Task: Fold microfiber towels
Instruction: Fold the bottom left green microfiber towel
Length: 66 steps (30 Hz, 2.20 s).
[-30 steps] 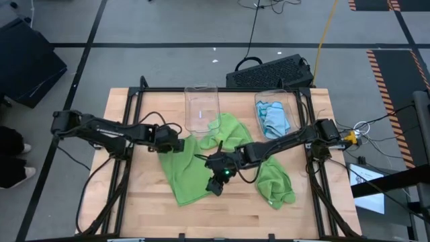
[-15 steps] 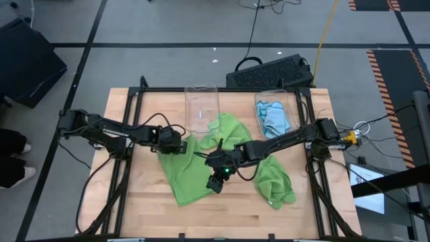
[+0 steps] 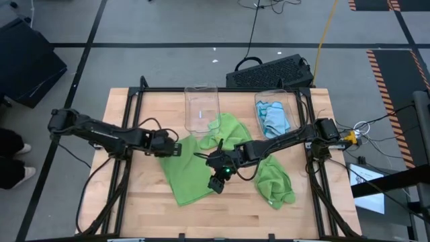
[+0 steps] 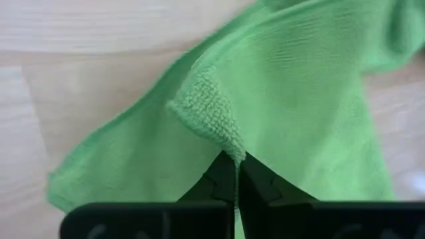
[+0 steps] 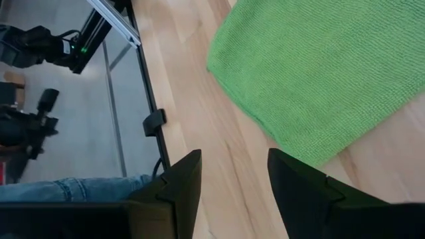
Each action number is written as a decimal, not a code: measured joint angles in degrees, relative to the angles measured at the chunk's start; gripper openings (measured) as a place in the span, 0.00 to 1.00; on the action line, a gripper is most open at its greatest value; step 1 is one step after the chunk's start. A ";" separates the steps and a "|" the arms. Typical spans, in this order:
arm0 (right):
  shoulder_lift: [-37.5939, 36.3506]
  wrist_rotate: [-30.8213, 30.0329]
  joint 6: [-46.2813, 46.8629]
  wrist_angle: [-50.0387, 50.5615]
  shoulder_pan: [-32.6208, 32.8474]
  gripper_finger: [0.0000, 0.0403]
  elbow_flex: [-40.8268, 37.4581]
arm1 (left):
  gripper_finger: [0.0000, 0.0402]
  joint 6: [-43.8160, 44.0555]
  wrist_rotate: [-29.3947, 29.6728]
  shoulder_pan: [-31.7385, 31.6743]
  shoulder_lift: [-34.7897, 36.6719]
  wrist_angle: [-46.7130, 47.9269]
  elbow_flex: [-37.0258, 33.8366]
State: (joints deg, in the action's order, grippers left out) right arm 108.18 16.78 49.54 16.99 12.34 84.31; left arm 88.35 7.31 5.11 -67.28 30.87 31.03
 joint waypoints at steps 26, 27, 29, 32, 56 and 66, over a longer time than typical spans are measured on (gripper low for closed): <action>0.02 1.44 -3.22 1.42 -3.02 0.41 0.00 | 0.01 20.24 4.75 13.20 9.52 14.97 0.02; 0.02 1.44 -3.32 1.41 -3.02 0.41 0.00 | 0.01 20.28 4.75 13.41 9.49 15.82 0.02; 0.02 1.49 -3.74 1.45 -3.13 0.41 0.00 | 0.01 20.68 4.78 13.67 9.62 16.47 0.02; 0.02 1.53 -3.77 1.46 -3.38 0.41 0.00 | 0.01 21.83 5.23 13.81 9.58 17.41 0.02; 0.02 1.53 -0.09 5.80 -3.15 0.41 0.00 | 0.65 21.74 2.71 13.09 11.42 21.22 0.02; 0.02 1.35 -0.35 6.00 -2.49 0.41 0.00 | 0.67 8.65 6.04 6.29 15.59 24.14 -0.15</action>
State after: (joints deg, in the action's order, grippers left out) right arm 108.20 18.13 49.19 22.99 9.85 84.31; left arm 97.00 13.35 11.40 -51.68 55.01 30.88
